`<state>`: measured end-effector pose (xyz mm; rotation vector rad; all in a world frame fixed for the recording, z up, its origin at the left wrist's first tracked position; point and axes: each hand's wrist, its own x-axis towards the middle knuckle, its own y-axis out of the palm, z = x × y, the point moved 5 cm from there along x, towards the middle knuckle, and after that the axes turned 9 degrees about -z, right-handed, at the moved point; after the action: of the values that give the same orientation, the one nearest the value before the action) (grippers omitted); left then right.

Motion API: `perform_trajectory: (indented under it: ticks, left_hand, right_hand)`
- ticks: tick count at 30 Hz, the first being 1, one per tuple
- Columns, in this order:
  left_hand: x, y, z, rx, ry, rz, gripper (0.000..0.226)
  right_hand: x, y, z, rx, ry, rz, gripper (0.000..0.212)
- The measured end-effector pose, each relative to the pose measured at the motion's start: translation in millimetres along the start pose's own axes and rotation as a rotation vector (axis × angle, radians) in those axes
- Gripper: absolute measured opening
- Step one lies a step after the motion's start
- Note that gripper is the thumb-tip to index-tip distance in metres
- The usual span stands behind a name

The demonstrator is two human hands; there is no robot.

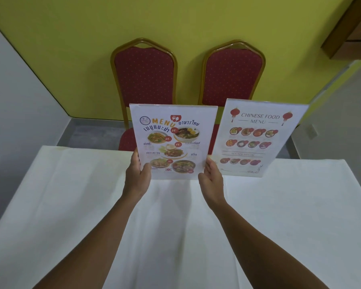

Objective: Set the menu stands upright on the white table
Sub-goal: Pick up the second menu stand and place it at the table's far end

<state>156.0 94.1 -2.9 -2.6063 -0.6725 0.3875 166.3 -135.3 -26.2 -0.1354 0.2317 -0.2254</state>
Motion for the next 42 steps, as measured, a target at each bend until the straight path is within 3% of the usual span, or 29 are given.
perform_trajectory:
  ticks: [4, 26, 42]
  left_hand:
    - [-6, 10, 25, 0.057, -0.063, 0.053, 0.057]
    - [19, 8, 34, 0.135, -0.023, 0.088, 0.057]
    - [19, 2, 37, 0.129, -0.022, 0.077, 0.07]
  right_hand:
    - [-11, 7, -11, -0.094, -0.006, 0.023, 0.069]
    - [-2, 28, -12, -0.08, 0.006, -0.091, 0.061]
    - [-1, 23, -2, -0.14, -0.033, -0.027, 0.064]
